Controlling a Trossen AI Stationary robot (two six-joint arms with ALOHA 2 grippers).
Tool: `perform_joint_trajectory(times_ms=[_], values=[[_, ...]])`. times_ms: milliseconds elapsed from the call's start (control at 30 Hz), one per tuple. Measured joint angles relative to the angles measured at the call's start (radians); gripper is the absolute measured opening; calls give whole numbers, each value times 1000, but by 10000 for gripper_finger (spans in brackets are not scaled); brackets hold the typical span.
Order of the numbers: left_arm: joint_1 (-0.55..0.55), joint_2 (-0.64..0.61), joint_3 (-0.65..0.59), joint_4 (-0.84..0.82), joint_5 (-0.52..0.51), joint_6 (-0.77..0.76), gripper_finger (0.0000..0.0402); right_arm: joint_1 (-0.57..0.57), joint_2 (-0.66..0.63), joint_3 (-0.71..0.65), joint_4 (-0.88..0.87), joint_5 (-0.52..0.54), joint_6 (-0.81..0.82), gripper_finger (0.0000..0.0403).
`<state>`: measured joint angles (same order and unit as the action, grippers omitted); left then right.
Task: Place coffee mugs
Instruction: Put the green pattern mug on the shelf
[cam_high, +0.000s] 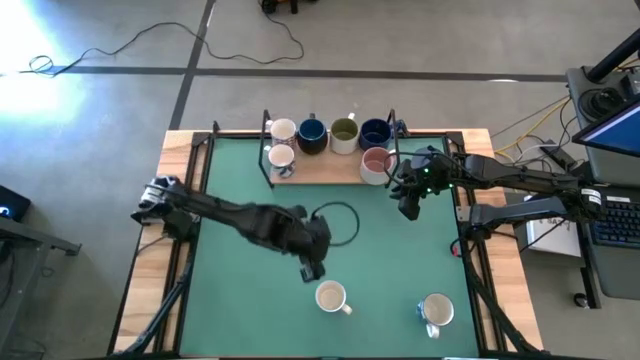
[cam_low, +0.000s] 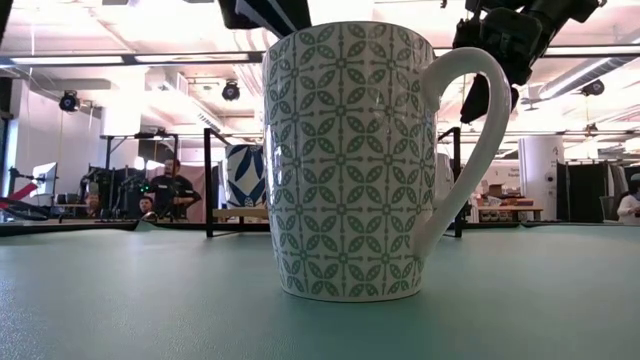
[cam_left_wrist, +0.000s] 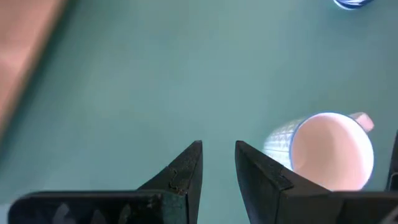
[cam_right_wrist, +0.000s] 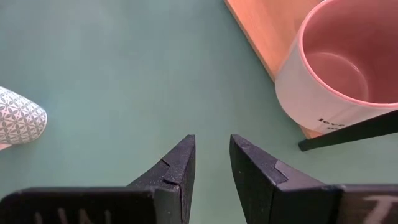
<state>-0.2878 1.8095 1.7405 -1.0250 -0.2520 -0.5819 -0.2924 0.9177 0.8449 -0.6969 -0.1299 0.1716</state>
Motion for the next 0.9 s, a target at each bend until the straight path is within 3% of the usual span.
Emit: perform_joint_trajectory(times_ms=[233,467,900], values=[[-27,74,0,-9,28,-127,78,0,0,0,56,0,-75,89],[-54,141,-2,33,107,-131,78,-1,1,0,59,0,-67,89],[-118,167,-2,164,113,-167,78,-1,1,0,59,0,-67,89]])
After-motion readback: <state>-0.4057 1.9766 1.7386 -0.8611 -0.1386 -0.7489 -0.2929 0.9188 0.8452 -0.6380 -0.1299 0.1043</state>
